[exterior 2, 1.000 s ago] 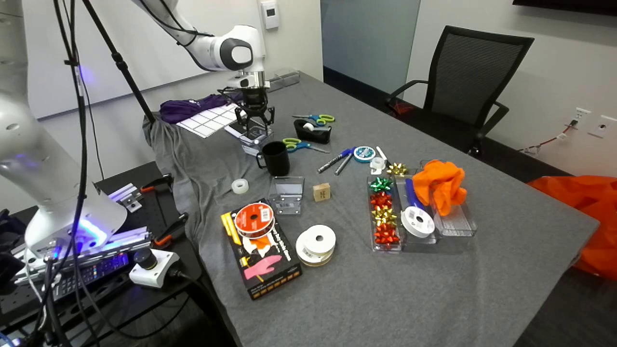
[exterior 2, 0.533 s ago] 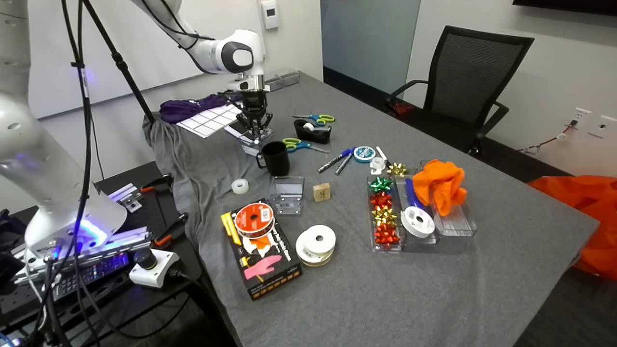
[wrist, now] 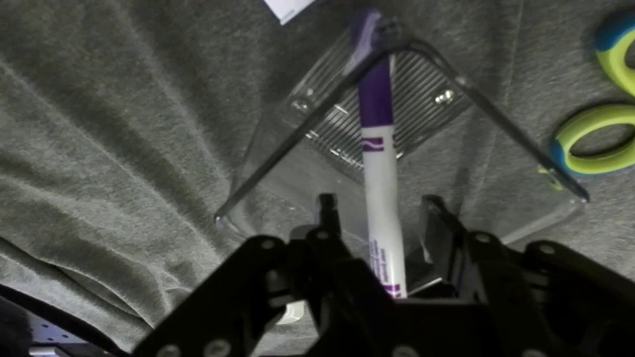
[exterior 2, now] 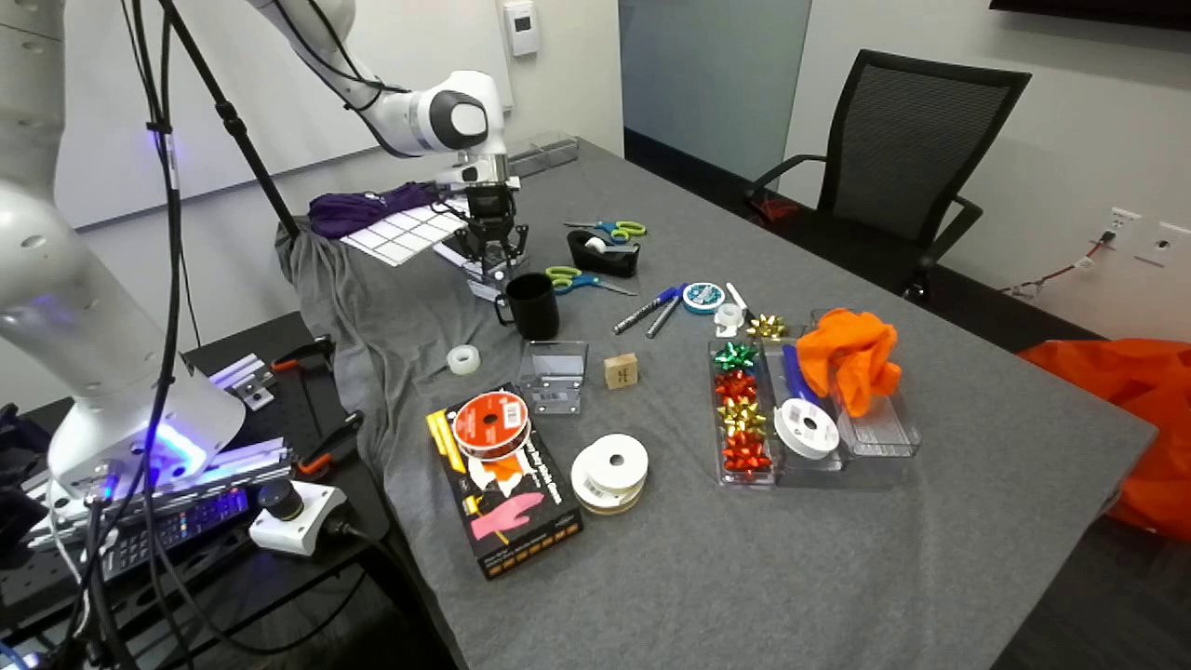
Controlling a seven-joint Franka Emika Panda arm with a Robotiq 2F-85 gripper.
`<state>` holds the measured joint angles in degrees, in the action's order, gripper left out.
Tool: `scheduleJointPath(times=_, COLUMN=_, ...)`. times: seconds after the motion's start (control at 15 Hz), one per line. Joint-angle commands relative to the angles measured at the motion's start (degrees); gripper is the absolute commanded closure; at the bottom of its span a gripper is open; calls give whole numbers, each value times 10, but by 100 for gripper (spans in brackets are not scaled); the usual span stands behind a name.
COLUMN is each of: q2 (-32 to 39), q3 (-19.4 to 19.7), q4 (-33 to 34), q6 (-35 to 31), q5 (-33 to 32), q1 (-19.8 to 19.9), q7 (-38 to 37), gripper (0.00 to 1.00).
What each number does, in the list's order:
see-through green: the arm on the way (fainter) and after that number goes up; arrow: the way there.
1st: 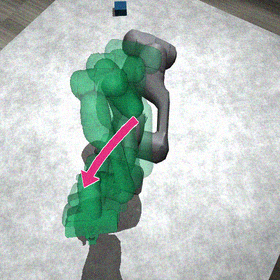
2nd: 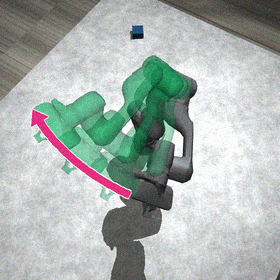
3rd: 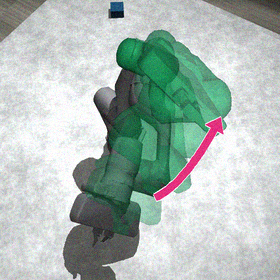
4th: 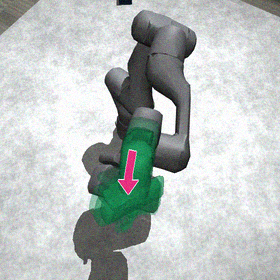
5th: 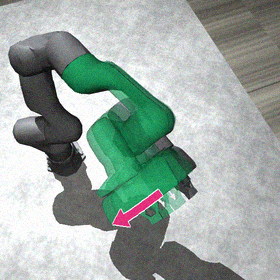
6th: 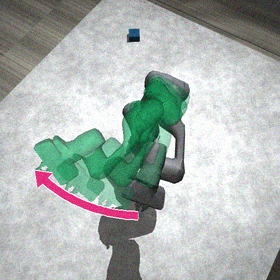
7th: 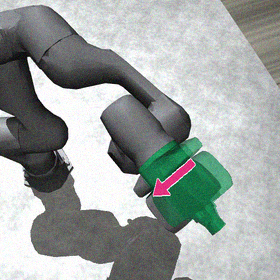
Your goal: Put the marker inside the black cup
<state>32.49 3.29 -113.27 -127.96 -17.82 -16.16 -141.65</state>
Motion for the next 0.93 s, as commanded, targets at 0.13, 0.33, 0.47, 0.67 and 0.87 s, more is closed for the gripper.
scheduleJointPath(times=0.13, q2=13, q3=8, q4=9, q6=17, q5=-15, q1=-12, q7=-22, gripper=98)
scheduleJointPath(times=0.33, q2=4, q3=4, q4=5, q6=17, q5=-10, q1=-11, q7=-21, gripper=96)
scheduleJointPath(times=0.47, q2=-16, q3=-3, q4=-3, q6=21, q5=-2, q1=-7, q7=-10, gripper=96)
scheduleJointPath(times=0.67, q2=-48, q3=-12, q4=-7, q6=45, q5=9, q1=-2, q7=8, gripper=96)
scheduleJointPath(times=0.87, q2=-80, q3=-23, q4=1, q6=105, q5=18, q1=3, q7=30, gripper=96)
